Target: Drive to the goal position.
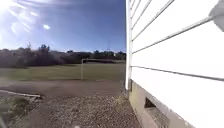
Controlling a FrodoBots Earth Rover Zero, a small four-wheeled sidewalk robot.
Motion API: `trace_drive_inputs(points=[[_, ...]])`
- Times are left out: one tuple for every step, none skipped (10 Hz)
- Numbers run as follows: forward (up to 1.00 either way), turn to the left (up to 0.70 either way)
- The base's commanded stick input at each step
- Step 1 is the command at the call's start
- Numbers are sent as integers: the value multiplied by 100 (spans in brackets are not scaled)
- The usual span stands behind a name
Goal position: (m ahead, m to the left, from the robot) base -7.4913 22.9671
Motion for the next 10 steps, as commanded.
trace_drive_inputs(points=[[5,0],[5,0],[5,0],[5,0],[5,0],[5,0],[5,0],[5,0],[5,0],[5,0]])
